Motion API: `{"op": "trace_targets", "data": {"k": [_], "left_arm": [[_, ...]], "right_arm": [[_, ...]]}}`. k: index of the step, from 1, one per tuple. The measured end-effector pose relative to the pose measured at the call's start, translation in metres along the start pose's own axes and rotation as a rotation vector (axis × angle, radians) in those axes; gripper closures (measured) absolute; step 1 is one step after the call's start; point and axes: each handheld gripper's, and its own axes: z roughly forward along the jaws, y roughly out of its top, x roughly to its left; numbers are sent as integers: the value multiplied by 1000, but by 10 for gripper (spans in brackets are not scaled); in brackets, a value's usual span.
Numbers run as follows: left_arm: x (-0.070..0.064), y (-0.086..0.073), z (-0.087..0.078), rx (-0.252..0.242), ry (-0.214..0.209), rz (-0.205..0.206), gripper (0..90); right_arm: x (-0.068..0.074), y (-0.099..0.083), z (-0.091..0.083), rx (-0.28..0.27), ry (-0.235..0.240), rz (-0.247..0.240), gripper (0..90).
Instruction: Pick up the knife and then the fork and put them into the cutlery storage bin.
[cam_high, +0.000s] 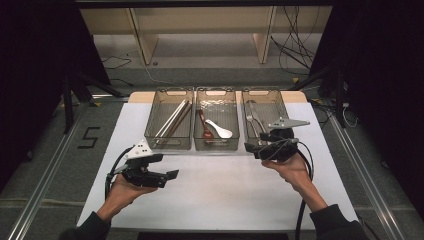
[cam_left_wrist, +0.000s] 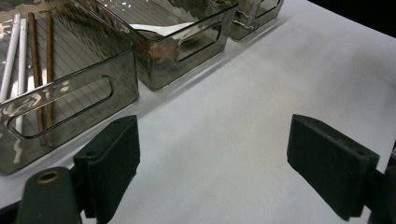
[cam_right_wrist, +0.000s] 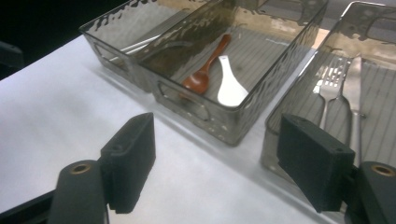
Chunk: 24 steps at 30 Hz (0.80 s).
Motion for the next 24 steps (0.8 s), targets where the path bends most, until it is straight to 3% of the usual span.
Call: {"op": "trace_targets", "data": {"k": [24], "left_arm": [[0, 1, -2, -14, -10, -7, 167]], "right_arm": [[23, -35, -17, -49, 50, -29, 247]]}}
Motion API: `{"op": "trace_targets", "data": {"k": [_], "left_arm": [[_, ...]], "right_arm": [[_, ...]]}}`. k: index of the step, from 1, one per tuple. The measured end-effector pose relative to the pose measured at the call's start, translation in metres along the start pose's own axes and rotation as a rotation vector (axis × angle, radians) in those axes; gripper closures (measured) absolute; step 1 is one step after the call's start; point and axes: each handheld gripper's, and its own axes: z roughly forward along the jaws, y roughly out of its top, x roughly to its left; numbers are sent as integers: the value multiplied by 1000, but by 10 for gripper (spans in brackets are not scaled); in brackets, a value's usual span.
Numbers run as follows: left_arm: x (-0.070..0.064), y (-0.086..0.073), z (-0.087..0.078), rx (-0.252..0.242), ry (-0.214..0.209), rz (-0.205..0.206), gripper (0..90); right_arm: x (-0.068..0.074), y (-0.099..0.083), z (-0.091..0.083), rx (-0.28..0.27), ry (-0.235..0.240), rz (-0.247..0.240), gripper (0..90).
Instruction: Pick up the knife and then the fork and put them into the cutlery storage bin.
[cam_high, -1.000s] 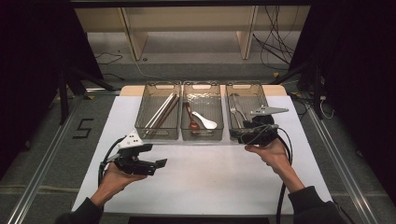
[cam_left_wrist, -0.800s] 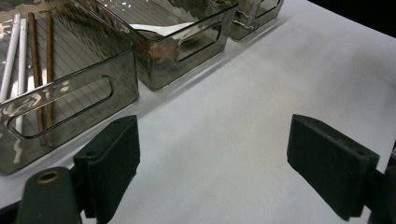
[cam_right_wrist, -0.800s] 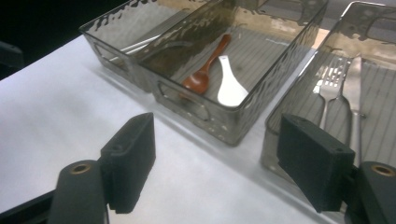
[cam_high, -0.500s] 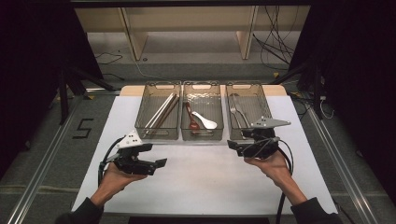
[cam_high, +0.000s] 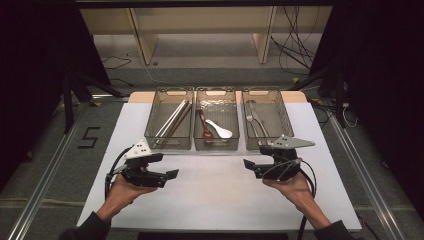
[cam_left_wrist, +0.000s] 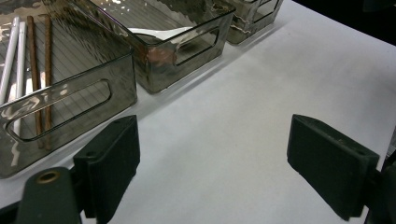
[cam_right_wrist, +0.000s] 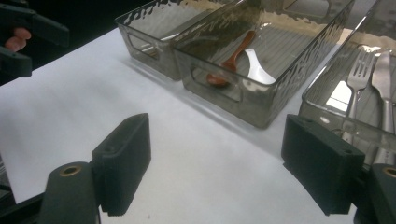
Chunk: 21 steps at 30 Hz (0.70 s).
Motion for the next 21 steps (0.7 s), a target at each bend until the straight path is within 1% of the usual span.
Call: {"op": "trace_targets", "data": {"k": [7, 10, 14, 15, 21], "left_arm": [[0, 0, -1, -12, -3, -6, 167], [-1, 0, -2, -16, -6, -4, 167], [-1, 0, -2, -25, -9, -2, 167], [-1, 1, -2, -26, -10, -1, 167], [-1, 1, -3, -28, -14, -2, 166]], "right_arm": [[4, -16, -6, -1, -5, 4, 234], [5, -22, -10, -15, -9, 9, 233], [5, -28, -14, -25, -20, 16, 226], [5, -29, -14, -27, -23, 25, 224], [8, -34, -17, -15, -27, 22, 206]]}}
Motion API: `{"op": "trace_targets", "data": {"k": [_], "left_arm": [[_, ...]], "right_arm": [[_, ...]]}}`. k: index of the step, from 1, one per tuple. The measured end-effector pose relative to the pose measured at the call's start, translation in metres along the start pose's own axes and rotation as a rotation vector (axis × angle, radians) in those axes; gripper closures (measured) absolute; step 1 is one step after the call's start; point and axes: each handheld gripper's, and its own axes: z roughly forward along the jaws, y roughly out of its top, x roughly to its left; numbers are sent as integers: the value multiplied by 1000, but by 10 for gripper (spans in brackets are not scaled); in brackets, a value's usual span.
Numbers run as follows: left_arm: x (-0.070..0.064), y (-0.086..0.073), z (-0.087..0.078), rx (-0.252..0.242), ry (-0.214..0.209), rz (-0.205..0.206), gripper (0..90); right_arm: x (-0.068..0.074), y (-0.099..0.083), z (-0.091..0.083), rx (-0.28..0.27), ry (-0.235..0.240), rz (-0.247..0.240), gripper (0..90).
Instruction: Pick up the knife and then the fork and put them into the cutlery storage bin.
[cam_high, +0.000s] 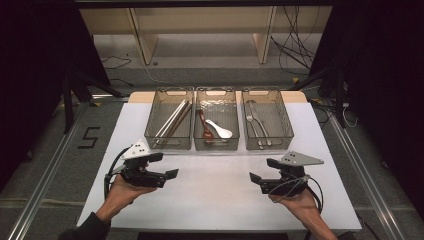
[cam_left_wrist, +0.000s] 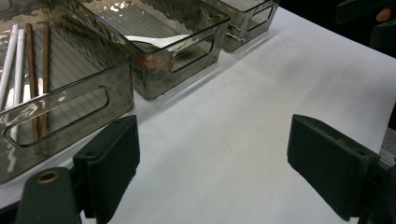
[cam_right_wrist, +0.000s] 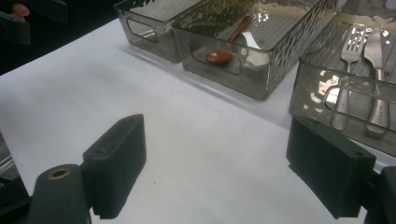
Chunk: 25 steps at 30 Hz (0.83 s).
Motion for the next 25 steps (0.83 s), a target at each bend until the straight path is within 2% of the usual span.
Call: {"op": "trace_targets", "data": {"k": [25], "left_arm": [[0, 0, 1, -1, -3, -1, 164]], "right_arm": [[0, -1, 0, 6, -10, -1, 196]]}}
